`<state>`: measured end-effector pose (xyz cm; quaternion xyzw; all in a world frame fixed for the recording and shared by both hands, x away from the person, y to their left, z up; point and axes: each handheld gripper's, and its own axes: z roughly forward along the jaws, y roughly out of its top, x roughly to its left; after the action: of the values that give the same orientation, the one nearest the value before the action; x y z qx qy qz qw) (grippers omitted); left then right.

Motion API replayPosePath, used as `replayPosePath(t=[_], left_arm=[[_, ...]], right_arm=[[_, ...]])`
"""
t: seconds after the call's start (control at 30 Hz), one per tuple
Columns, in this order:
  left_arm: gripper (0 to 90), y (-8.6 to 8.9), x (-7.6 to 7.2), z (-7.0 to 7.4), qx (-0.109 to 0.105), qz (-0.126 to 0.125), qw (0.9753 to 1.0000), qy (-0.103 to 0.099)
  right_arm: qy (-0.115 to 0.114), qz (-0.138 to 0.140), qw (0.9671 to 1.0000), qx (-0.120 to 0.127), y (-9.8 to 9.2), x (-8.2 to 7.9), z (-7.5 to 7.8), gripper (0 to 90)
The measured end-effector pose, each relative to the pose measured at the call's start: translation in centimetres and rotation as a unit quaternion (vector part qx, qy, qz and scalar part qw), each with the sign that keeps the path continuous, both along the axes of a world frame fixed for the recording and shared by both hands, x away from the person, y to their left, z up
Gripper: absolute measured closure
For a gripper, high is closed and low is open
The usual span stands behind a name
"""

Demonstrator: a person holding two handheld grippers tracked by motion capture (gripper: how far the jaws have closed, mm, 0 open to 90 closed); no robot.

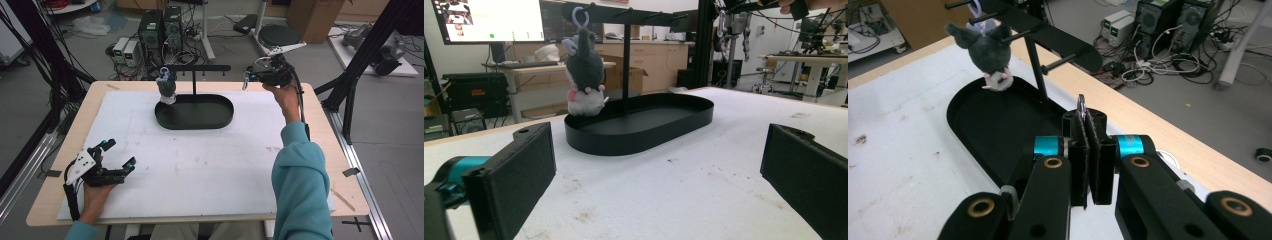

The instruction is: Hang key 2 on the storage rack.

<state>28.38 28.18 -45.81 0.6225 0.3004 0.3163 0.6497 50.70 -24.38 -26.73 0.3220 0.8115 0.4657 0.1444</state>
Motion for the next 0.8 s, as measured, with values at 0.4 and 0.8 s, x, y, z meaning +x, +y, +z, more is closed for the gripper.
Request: replayPosePath(t=[0.4, 0.8], left_arm=[[1.7, 0.0, 0.0, 0.0, 0.002, -0.001, 1.0, -0.001], [1.7, 0.0, 0.0, 0.0, 0.002, -0.001, 1.0, 0.0]], right_arm=[[0.003, 0.023, 0.9997, -0.005, 3.0, 0.9, 0.2, 89.0], [0.009, 0.039, 0.9992, -0.003, 4.9, 1.5, -0.2, 89.0]])
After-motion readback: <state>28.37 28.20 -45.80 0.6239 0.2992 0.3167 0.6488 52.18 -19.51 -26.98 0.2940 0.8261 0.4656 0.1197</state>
